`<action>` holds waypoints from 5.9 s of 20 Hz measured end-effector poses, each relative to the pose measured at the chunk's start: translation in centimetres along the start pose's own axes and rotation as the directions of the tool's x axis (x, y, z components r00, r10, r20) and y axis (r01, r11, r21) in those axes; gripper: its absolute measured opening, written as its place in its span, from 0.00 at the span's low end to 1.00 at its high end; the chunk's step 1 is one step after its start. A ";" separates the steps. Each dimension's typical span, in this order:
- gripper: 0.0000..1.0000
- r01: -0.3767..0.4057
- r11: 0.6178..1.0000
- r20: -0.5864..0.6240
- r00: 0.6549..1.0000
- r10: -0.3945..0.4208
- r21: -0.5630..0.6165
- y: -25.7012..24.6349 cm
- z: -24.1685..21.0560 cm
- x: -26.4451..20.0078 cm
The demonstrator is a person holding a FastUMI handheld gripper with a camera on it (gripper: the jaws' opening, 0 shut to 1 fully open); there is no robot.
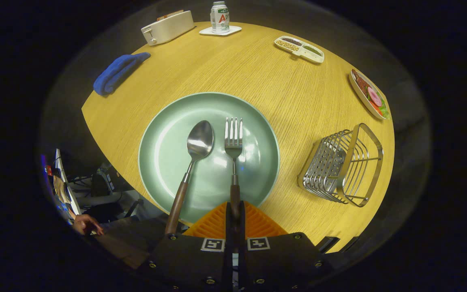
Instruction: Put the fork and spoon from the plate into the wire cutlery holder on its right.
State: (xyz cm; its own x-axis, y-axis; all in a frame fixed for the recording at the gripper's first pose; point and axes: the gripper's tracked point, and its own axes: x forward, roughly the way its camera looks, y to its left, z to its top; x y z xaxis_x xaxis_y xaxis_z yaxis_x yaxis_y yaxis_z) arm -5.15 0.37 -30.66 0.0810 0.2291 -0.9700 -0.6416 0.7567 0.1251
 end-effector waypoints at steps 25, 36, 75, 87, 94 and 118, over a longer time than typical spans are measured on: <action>0.06 0.050 0.997 -0.361 0.932 -0.023 0.066 -14.2 -2.9 -13.0; 0.07 0.089 0.996 -0.522 0.850 -0.072 0.007 -16.1 0.0 -8.0; 0.20 -0.129 0.985 -0.137 0.980 0.144 0.111 3.9 1.0 -8.0; 0.20 -0.156 0.974 -0.212 0.959 0.190 0.164 7.3 -0.3 -1.9; 0.21 -0.141 0.972 -0.238 0.954 0.185 0.188 7.3 -0.3 1.4; 0.05 -0.239 0.954 -0.216 0.937 0.276 0.182 4.8 0.6 -2.7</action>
State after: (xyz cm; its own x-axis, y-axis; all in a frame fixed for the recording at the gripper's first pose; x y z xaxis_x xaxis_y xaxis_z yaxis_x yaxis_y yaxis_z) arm -7.94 3.74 -27.34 -0.2657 0.2914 -0.9189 -0.4927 0.7783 0.3893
